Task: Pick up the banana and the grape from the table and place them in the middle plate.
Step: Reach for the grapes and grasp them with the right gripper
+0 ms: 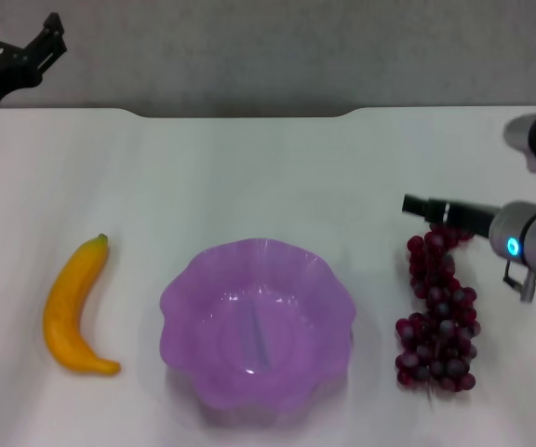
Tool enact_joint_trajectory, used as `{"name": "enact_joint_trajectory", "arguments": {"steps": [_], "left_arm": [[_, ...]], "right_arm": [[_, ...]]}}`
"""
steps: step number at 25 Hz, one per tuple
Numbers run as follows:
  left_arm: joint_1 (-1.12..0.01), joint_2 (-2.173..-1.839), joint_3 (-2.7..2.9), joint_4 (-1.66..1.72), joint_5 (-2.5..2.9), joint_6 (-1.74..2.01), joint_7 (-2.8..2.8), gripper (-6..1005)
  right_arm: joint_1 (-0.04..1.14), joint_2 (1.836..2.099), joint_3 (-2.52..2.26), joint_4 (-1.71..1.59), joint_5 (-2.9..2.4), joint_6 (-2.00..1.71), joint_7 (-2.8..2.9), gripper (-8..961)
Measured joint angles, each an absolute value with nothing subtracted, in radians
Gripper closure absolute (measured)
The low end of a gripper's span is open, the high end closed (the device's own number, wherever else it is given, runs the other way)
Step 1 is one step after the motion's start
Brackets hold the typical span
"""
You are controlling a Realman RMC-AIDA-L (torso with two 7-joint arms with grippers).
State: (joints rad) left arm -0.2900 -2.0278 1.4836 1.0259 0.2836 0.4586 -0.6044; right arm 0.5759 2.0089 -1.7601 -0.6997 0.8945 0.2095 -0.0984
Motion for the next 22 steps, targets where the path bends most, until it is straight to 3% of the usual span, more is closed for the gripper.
{"name": "enact_joint_trajectory", "arguments": {"steps": [22], "left_arm": [[-0.275, -2.025, 1.476, 1.024, 0.287, 0.457, -0.604, 126]], "right_arm": [[0.428, 2.008, -1.926, -0.768, 1.076, 0.11, -0.098, 119]]}}
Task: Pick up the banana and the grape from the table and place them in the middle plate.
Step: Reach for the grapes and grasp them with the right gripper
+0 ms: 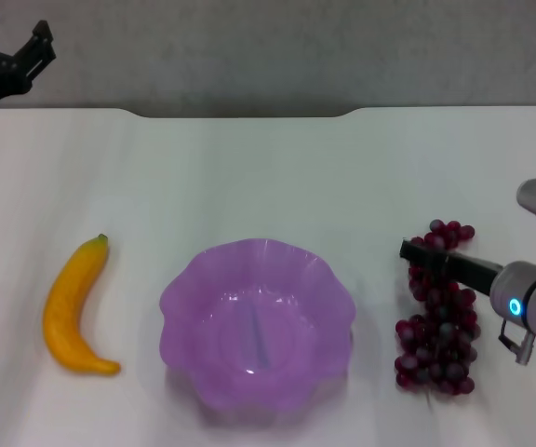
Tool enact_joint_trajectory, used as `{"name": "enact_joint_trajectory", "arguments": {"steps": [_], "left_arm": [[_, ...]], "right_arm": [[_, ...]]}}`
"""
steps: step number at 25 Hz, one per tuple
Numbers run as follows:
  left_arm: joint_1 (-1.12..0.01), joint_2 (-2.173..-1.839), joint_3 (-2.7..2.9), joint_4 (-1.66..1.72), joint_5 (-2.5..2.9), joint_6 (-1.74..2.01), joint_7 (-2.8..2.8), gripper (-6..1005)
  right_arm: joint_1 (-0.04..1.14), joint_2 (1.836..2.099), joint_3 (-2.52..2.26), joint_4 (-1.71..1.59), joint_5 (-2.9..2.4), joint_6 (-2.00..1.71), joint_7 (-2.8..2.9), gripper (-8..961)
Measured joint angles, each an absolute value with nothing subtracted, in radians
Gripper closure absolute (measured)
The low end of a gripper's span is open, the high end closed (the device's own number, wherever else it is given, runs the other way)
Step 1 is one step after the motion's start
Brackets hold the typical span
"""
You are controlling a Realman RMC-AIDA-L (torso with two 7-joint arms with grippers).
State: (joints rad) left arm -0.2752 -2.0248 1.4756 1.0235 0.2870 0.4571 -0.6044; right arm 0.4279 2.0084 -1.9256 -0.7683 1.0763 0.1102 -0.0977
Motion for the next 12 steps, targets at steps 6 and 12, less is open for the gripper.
{"name": "enact_joint_trajectory", "arguments": {"steps": [6, 12], "left_arm": [[-0.268, -2.024, 1.476, 1.023, 0.287, 0.457, -0.603, 126], [-0.264, -2.022, 1.475, 1.022, 0.287, 0.457, -0.602, 126]], "right_arm": [[0.41, 2.007, -1.939, -0.78, 1.069, 0.145, -0.1, 128], [0.378, 2.003, -1.935, -0.845, 1.05, 0.141, -0.119, 137]]}}
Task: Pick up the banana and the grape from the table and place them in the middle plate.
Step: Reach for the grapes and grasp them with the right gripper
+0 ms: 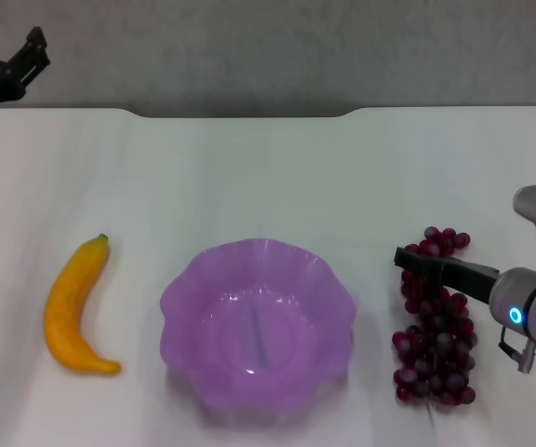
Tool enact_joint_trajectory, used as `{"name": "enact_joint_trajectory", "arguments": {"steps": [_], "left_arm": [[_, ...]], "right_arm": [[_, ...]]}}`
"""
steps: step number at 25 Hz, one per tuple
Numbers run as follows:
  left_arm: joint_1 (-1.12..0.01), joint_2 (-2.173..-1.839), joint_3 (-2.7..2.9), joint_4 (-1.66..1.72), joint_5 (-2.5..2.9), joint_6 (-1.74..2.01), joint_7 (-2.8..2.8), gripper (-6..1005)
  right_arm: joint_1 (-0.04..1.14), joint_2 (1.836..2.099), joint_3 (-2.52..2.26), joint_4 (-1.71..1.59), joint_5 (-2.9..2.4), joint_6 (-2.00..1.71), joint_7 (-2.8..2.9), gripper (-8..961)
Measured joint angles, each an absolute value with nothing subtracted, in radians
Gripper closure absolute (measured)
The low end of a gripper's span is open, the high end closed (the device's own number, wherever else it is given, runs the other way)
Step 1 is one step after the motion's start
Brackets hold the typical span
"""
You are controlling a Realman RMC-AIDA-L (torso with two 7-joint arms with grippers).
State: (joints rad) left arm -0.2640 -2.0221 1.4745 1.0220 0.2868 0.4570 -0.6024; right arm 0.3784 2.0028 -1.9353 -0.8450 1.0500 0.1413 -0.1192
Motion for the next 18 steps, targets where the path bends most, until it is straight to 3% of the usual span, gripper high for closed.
{"name": "enact_joint_trajectory", "arguments": {"steps": [18], "left_arm": [[-0.264, -2.023, 1.473, 1.023, 0.288, 0.456, -0.601, 125]], "right_arm": [[0.364, 2.007, -1.985, -0.799, 1.055, 0.134, -0.137, 164]]}}
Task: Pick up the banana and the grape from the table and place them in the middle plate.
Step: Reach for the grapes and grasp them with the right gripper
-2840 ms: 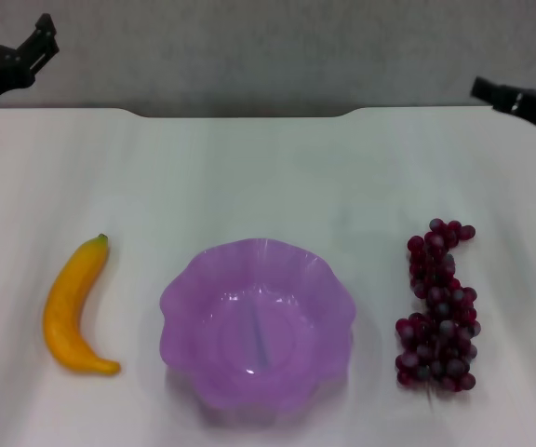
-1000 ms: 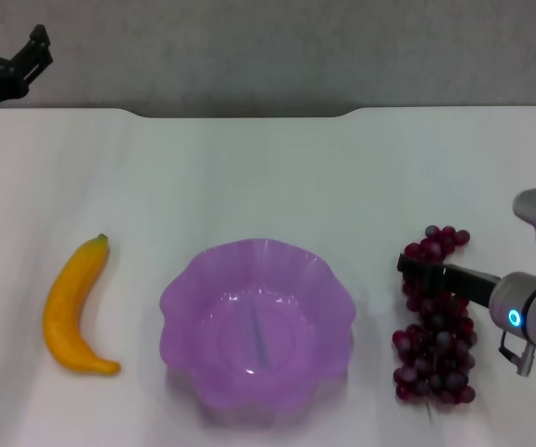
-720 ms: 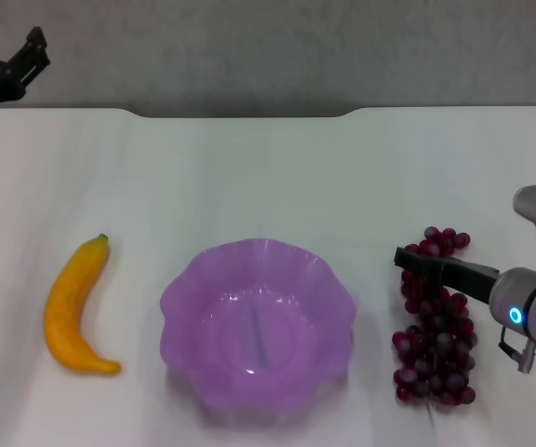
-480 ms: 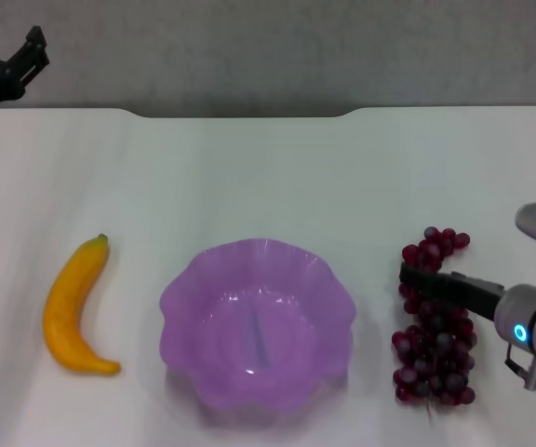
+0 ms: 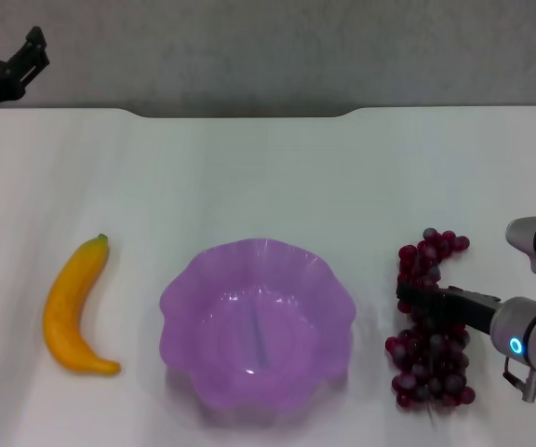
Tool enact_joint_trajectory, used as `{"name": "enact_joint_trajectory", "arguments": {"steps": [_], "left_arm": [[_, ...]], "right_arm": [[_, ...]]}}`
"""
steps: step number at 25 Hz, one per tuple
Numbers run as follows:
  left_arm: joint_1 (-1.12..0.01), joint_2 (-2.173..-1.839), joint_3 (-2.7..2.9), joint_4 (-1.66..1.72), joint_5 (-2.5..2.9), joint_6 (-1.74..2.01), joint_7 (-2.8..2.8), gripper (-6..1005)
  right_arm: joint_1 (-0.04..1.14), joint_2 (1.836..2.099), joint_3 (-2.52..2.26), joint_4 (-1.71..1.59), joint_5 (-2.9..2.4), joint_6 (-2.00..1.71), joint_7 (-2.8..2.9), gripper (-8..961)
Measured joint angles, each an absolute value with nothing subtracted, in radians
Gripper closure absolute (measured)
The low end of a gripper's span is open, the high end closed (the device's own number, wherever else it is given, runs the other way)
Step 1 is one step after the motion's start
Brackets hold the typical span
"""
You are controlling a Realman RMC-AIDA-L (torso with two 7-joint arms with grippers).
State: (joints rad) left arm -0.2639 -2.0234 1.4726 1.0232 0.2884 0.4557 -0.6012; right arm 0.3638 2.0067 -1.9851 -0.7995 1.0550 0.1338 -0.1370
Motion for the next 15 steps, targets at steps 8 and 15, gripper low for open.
{"name": "enact_joint_trajectory", "arguments": {"steps": [8, 15], "left_arm": [[-0.263, -2.024, 1.473, 1.024, 0.288, 0.462, -0.603, 125], [-0.263, -2.026, 1.473, 1.025, 0.287, 0.465, -0.604, 125]], "right_arm": [[0.377, 2.007, -1.985, -0.777, 1.058, 0.134, -0.134, 176], [0.399, 2.007, -1.992, -0.74, 1.058, 0.124, -0.133, 186]]}}
